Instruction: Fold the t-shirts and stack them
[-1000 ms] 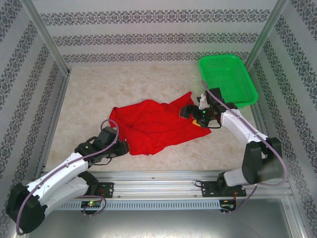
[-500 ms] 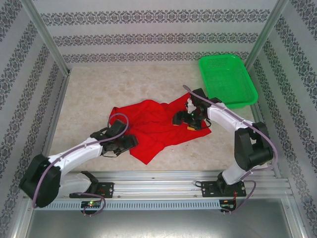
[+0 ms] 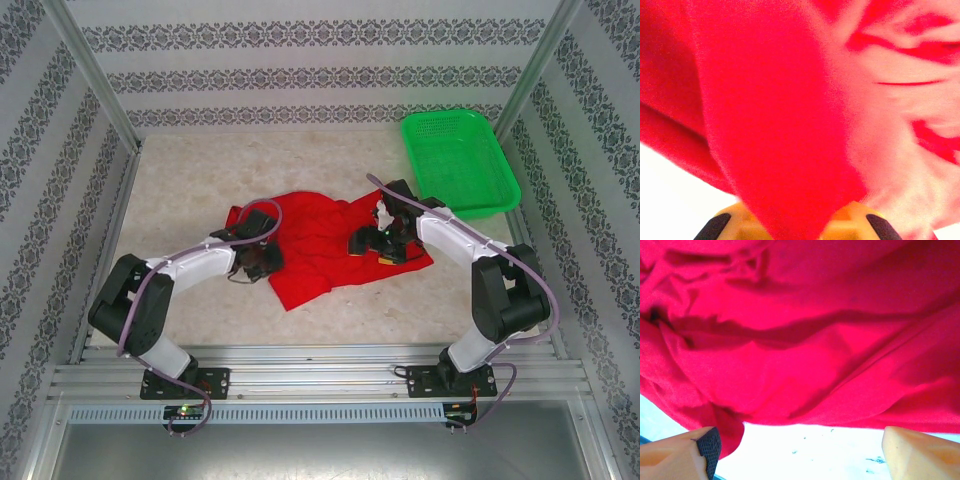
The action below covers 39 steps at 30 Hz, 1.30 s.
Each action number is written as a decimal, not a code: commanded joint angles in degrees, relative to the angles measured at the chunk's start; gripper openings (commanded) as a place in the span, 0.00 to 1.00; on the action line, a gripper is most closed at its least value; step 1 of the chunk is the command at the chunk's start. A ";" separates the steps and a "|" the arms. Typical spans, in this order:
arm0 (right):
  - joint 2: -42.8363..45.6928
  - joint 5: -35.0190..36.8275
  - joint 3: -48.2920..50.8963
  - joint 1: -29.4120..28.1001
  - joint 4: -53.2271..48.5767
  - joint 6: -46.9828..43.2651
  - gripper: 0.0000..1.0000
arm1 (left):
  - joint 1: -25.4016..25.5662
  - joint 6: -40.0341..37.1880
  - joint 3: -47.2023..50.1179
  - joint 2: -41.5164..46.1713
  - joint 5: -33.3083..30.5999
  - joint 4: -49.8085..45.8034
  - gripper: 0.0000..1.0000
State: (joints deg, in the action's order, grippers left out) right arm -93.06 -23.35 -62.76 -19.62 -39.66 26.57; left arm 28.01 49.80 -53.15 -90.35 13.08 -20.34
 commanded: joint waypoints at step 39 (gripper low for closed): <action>1.83 -0.02 2.88 4.14 -1.82 -2.84 0.84 | -1.76 -14.75 -26.38 -7.42 10.72 -16.45 0.78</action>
State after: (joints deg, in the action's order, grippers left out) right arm -91.81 -23.35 -60.58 -16.12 -40.38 25.06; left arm 26.57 29.98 -83.40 -105.89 22.04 -40.34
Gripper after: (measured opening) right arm 0.844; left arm 0.768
